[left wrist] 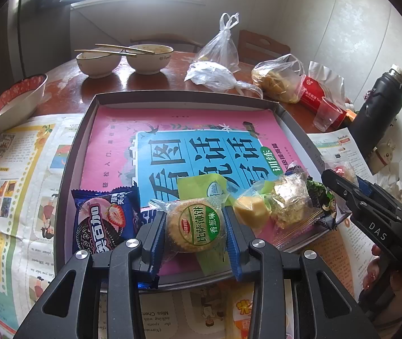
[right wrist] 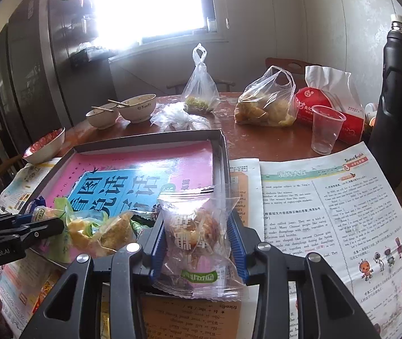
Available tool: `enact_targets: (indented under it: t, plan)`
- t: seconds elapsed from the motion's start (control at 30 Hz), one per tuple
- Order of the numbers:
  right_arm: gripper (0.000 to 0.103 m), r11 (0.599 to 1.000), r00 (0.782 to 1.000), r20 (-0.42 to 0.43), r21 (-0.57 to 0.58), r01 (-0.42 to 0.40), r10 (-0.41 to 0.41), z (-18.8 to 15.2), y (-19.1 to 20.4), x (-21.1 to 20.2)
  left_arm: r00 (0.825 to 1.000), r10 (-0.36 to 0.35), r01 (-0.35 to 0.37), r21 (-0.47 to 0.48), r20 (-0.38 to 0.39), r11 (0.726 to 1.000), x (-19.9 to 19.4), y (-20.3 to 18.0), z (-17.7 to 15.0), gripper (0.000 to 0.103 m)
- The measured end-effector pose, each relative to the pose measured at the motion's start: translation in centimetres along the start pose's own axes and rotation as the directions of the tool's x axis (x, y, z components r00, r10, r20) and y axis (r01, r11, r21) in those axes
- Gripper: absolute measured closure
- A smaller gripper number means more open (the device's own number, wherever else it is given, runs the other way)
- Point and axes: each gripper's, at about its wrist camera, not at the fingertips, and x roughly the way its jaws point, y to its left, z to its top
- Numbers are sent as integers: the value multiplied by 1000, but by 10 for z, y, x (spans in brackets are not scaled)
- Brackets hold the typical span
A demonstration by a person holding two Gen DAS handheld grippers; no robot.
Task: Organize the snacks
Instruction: 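Lower the pastry and open the left tool while the right tool releases the sweets bag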
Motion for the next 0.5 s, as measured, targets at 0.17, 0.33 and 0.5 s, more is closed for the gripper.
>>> enact_targets:
  t: [0.17,0.33,0.5]
  plan:
    - [61,1000,1000,-2,-6,1,-1,0,1,0,1000,0,0,1,-1,1000,0,0,0,64]
    - [61,1000,1000,-8,0,1,-1,0,0,1,1000,-6,6,-4,0,1000,0,0,0,64]
    - [60,1000,1000,-14,15,-7,7,0,-3,1,1000,-16,16,-12,2,1000,-2,1,0,63]
